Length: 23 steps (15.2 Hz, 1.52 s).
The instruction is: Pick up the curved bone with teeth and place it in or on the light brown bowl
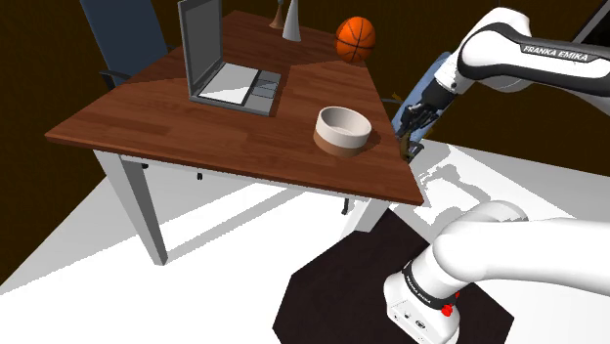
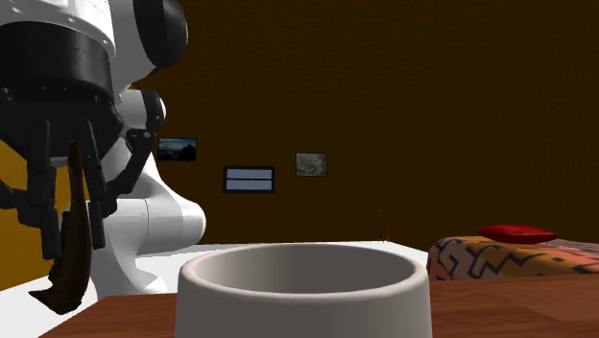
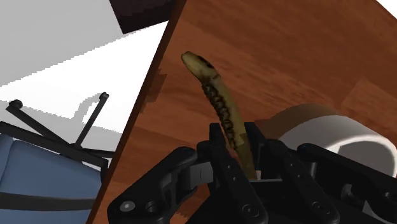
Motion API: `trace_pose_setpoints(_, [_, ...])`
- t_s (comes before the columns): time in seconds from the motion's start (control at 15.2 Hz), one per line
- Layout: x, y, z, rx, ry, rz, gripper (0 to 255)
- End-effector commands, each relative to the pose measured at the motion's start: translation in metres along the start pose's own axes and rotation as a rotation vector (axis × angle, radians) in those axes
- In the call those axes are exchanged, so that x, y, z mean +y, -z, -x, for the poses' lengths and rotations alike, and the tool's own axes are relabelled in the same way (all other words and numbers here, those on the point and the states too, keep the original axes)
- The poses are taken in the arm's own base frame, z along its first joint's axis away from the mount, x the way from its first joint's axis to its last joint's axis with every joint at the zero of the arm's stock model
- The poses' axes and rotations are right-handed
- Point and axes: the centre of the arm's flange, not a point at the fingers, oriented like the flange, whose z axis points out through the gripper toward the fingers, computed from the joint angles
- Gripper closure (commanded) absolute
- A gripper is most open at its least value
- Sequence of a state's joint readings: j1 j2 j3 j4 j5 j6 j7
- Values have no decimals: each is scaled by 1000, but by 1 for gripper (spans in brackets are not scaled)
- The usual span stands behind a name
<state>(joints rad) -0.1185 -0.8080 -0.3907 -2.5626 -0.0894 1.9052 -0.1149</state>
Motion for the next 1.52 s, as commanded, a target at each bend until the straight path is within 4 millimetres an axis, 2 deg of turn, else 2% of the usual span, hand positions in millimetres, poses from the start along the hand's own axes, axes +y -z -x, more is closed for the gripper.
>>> trace_pose_setpoints(0.0, [-2, 10, -2, -1, 0, 0, 255])
trace_pose_setpoints(0.73, [-12, 67, -9, -1, 0, 0, 255])
trace_pose_setpoints(1.45, [-131, 40, -89, -1, 0, 0, 255])
